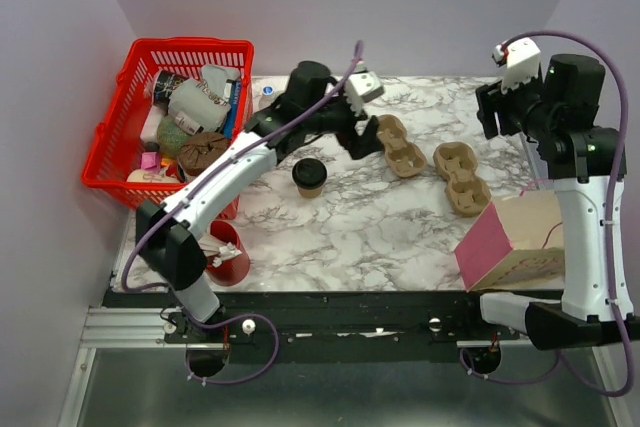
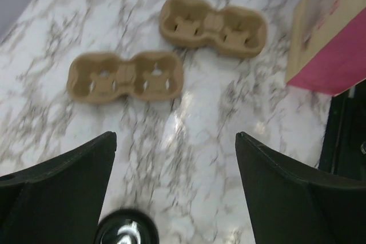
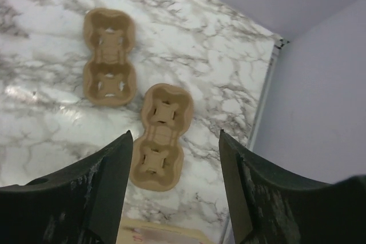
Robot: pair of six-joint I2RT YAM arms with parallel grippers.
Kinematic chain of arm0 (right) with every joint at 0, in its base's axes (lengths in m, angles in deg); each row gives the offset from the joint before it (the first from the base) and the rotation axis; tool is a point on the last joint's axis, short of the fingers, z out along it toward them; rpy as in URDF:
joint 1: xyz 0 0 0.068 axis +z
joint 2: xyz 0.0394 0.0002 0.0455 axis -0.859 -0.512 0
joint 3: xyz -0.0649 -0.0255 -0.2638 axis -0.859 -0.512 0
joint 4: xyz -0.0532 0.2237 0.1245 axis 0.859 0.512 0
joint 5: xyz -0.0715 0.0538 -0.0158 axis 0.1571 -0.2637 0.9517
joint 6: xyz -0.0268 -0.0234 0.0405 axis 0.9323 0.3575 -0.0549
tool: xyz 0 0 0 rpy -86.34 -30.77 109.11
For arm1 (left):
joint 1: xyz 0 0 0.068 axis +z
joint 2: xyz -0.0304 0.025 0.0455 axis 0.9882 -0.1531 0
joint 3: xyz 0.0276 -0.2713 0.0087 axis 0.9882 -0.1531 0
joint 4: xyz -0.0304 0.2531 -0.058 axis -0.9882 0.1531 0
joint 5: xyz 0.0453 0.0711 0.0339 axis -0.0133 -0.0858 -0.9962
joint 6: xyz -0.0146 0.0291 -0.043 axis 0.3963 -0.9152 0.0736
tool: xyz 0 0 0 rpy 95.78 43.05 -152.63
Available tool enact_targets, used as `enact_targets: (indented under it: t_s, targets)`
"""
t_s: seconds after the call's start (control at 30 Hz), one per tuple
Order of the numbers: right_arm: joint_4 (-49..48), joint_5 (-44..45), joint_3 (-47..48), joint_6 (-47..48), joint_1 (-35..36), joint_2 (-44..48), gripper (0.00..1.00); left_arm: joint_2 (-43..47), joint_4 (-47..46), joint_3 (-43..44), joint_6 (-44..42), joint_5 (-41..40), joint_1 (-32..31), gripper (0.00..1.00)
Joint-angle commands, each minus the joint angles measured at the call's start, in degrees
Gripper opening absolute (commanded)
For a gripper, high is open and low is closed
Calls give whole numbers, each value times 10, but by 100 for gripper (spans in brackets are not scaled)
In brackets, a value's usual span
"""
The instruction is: Pack the takeout coffee
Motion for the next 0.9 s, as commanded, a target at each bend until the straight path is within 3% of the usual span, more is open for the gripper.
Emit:
enact_targets:
  t_s: [0.0, 0.23, 0.37, 0.53, 0.87]
  targets:
    - [-144, 69, -26, -89, -7, 57, 73, -101, -52, 149, 64, 16, -91, 91]
    - [-222, 224, -90, -169, -7, 137, 79, -234, -112, 317, 159, 49, -175, 87]
    - [-289, 278, -111, -181, -7, 168, 81, -276, -114, 360, 140, 50, -221, 86]
    - [-294, 272, -113, -206, -7, 175, 80, -317, -77, 394, 102, 15, -256, 84]
    - [-301, 234, -178, -218, -7, 216, 80, -361, -97, 402, 113, -28, -287, 73]
